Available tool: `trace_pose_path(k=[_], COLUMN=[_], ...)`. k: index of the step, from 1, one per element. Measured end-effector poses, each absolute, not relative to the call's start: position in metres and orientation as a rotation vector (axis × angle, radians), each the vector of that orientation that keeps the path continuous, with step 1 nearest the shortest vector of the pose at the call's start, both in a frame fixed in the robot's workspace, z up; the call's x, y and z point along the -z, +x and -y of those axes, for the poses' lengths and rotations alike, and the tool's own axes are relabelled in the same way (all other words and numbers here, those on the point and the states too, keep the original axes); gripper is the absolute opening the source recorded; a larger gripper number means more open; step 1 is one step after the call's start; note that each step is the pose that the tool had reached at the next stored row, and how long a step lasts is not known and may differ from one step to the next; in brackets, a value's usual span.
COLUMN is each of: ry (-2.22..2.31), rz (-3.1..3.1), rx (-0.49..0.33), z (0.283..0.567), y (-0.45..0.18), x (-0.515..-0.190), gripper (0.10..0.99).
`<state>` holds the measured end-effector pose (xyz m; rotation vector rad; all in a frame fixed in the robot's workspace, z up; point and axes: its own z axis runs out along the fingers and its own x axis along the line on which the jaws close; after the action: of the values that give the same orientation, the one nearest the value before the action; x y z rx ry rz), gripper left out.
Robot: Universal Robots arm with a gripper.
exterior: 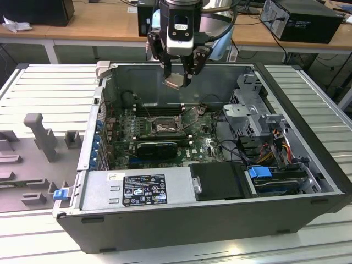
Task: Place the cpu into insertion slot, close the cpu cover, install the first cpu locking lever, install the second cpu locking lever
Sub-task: 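Place the cpu into insertion slot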
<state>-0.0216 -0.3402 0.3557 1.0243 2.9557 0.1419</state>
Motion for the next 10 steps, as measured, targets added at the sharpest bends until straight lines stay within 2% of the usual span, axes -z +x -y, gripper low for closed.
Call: trace_pose_path(k=[10], ry=[1.147], rz=[-2.906], rx=[-0.141], z=[0.3402], y=[-0.0216], x=[-0.3557], gripper=[0.541])
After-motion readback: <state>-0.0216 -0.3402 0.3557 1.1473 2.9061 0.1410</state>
